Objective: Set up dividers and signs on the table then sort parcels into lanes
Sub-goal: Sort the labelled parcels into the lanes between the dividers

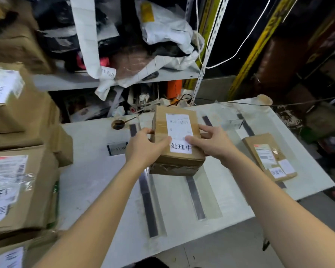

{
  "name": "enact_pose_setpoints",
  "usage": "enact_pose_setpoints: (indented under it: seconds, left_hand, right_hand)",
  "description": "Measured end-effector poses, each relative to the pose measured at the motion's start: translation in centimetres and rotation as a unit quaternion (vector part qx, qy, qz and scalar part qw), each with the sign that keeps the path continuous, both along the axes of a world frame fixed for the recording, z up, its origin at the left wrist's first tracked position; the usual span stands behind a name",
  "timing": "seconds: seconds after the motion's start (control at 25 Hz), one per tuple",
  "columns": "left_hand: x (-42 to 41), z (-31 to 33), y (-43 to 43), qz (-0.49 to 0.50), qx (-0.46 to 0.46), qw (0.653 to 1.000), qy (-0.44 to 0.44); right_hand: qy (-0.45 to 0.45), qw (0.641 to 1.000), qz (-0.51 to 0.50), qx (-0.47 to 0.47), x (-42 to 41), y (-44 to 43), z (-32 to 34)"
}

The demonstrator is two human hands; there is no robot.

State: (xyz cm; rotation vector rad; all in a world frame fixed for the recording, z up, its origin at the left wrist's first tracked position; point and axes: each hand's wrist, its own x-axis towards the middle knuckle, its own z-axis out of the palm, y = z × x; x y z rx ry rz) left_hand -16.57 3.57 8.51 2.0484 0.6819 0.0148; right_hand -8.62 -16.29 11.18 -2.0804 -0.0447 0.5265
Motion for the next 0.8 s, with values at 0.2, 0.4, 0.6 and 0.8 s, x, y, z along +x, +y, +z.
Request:
enact_pose_setpoints:
  seconds: [0.2,0.4,0.6,0.8]
  left_hand:
    - [0.4,-2.9,-2.2,-0.001,0.041,0.996,0.082]
    - [0.9,-4.8,-4.5,0.017,0.038,0.987,0.153]
    - [0.8,-6.0,-7.4,0.066,0.013,0.977,0.201]
    - [0.9,-7.4,-9.0,0.104,0.01,0.968,0.23]
  right_hand:
    - [0.006,0.997,0.056,-0.049,1.7,-0.7,-4.7]
    - [0.021,0.987,0.135,-0.087,3.6,-1.7,-8.5]
    - [0.004,0.973,0.187,-0.132,4.0,-2.0,-10.1]
    - [0.017,0.943,0.243,-0.227,3.2,-0.3,-12.1]
